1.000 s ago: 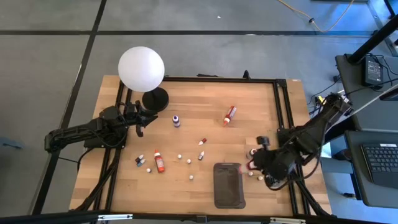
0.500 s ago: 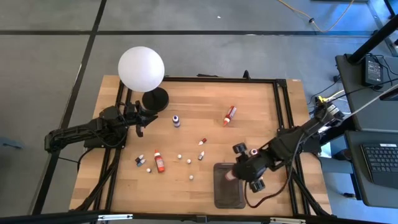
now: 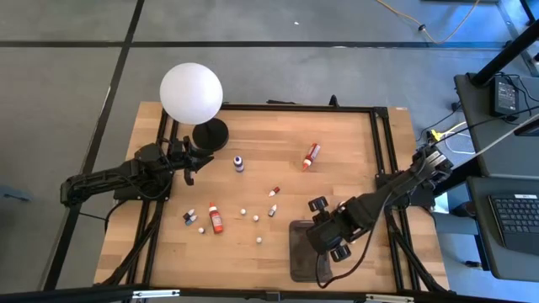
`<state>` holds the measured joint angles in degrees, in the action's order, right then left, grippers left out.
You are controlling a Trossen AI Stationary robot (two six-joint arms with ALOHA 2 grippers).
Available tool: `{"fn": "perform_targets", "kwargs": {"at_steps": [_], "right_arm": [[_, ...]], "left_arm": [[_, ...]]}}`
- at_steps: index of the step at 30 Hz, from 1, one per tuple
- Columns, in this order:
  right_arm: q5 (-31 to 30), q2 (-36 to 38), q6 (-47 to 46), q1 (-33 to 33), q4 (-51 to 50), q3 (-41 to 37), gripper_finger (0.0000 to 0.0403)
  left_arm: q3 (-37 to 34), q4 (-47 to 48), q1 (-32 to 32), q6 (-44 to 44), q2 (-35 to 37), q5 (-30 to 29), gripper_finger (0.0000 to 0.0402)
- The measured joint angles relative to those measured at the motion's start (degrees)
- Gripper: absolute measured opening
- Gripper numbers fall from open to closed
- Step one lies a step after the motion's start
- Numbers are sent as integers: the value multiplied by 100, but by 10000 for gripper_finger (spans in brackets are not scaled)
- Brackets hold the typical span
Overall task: Pick & Place food coloring
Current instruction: Put the large pink food coloring bottle into the black bin
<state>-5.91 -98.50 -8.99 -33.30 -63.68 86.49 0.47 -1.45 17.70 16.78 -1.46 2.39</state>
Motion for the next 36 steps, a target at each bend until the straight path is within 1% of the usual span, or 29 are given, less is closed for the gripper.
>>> {"fn": "perform_targets", "kwargs": {"at_steps": [2,8,19,26,36], "right_arm": [[-30,4,17,2,69,-133,129],[-407,1,5,-13,91,-568,129],[-413,2,-66,-13,348,-978,129],[-420,24,-66,-13,603,-1413,130],[-403,17,-122,-17,611,-1453,164]], "left_arm": [[0,0,0,0,0,0,91],[2,0,1,0,0,0,90],[0,-1,1,44,-1,0,94],[0,0,-1,46,1,0,95],[0,0,1,48,-1,0,91]]}}
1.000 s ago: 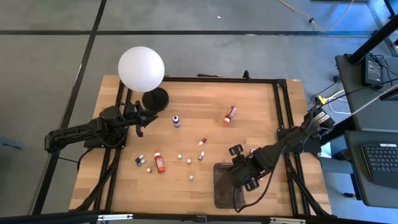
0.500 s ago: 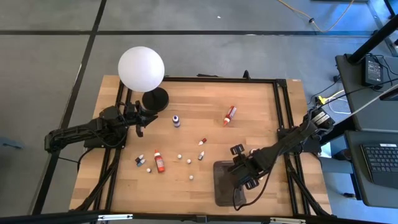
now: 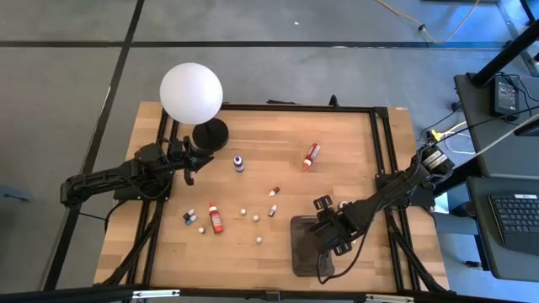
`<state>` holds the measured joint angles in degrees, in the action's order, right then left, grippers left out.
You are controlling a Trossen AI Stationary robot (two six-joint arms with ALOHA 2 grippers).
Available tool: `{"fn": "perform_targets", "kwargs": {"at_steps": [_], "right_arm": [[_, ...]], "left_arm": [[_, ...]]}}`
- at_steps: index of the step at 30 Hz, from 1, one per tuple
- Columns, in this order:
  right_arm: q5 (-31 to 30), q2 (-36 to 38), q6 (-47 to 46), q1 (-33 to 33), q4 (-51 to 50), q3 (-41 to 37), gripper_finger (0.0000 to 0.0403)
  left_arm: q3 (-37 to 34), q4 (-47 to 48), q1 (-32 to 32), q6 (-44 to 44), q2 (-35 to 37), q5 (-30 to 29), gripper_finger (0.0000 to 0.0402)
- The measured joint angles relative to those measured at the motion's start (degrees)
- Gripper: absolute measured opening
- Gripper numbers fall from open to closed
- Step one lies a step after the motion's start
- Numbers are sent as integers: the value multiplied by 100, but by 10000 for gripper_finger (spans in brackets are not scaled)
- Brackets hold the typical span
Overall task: Pick & Place food coloring
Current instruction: Put the large pink food coloring bottle into the black bin, then put the large purple food coloring bottle into the black bin
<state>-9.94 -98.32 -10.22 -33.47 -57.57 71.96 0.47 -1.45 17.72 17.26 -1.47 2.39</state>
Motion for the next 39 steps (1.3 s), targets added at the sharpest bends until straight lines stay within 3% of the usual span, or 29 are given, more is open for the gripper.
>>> {"fn": "perform_targets", "kwargs": {"at_steps": [8,18,24,31,35,39], "right_arm": [[4,-4,23,0,-2,-4,172],[-86,-31,67,4,-90,114,243],[-119,-35,133,4,-264,306,253],[-745,-30,52,-3,-972,632,253],[-853,324,-151,-146,-1246,922,253],[-1166,1136,-150,-356,-1222,837,253]], "left_arm": [[2,0,0,0,2,0,91],[0,0,0,0,2,0,92],[2,0,-2,0,0,0,93],[0,0,0,0,2,0,95],[0,-2,0,0,2,0,93],[1,-2,-1,0,1,0,95]]}}
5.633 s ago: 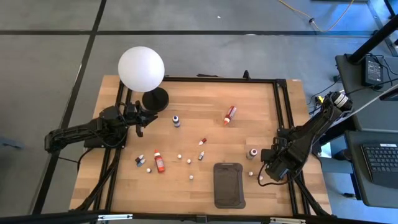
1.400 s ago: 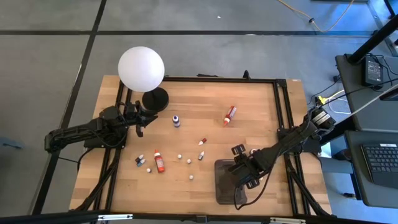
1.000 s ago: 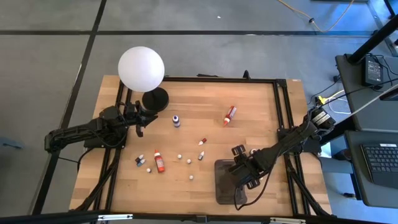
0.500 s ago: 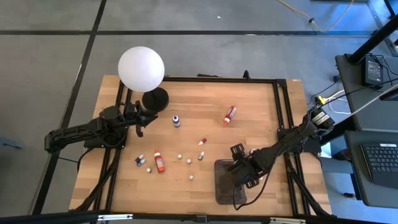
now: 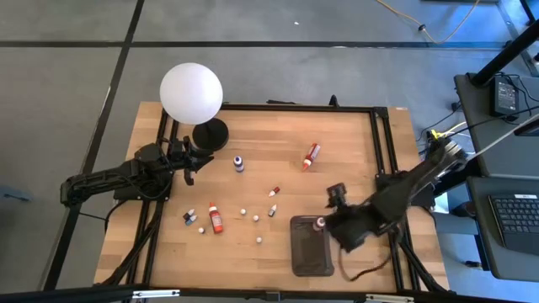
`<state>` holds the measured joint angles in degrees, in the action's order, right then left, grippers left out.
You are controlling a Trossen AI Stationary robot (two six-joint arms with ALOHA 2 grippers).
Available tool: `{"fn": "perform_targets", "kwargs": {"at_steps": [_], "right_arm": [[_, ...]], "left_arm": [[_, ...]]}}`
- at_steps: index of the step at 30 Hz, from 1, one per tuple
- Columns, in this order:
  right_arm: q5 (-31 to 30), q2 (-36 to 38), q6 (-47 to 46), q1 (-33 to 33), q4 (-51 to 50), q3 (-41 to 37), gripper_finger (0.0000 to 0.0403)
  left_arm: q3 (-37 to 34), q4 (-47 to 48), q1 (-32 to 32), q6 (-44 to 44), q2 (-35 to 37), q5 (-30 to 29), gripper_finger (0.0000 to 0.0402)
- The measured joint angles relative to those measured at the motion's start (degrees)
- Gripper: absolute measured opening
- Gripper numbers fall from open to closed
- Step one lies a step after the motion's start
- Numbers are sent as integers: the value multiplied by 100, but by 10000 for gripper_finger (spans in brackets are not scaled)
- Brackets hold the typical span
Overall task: Pick & Place food coloring
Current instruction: Put the large purple food coloring bottle into the black bin
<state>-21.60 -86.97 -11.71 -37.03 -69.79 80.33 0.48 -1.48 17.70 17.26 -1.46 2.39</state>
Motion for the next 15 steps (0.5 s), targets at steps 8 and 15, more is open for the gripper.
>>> {"fn": "perform_targets", "kwargs": {"at_steps": [8,15], "right_arm": [[-281,1366,-874,-153,-30,-704,253],[-312,2084,-1345,-143,914,-2017,253]], "left_arm": [[-1,0,0,0,0,0,91],[1,1,1,0,0,0,91]]}}
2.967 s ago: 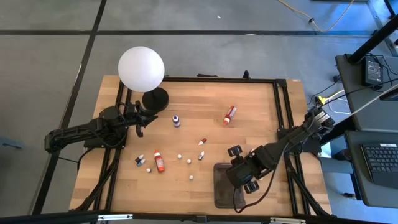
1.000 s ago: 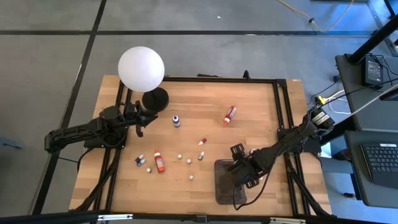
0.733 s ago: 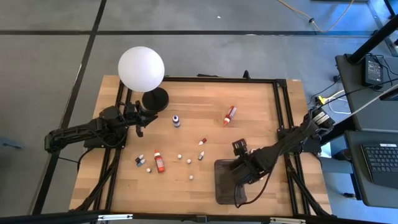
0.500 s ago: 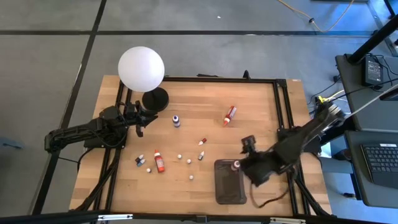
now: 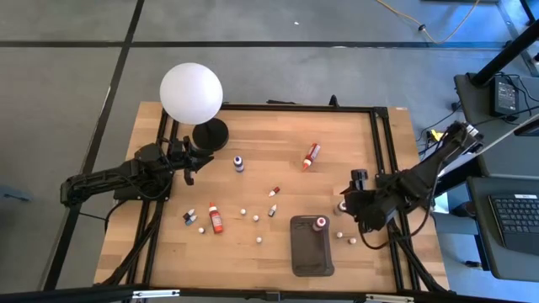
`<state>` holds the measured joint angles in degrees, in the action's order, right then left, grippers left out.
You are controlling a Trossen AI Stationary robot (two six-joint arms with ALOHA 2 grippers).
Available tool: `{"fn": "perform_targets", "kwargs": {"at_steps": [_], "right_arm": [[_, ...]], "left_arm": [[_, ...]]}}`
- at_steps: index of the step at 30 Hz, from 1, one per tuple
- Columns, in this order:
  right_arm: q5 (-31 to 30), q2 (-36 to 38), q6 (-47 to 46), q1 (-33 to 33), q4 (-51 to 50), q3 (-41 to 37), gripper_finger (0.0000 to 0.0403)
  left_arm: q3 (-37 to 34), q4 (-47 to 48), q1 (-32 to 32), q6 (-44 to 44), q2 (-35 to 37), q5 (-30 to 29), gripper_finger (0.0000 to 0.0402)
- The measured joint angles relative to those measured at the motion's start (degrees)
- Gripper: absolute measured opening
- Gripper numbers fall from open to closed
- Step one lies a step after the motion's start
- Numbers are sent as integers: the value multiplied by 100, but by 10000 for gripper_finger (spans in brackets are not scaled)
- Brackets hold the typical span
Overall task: Pick & Place food coloring
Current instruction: Put the large purple food coloring bottle into the black bin
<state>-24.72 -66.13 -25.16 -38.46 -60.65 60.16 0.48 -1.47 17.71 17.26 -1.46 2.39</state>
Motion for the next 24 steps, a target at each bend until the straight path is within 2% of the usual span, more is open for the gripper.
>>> {"fn": "perform_targets", "kwargs": {"at_steps": [6,17,24], "right_arm": [[84,61,27,2,570,-786,253],[90,61,-674,76,745,-1464,253],[395,61,-761,231,1075,-1733,253]], "left_arm": [[-1,-1,1,0,-1,0,95],[1,-1,-1,0,0,0,95],[1,-1,1,0,-1,0,91]]}}
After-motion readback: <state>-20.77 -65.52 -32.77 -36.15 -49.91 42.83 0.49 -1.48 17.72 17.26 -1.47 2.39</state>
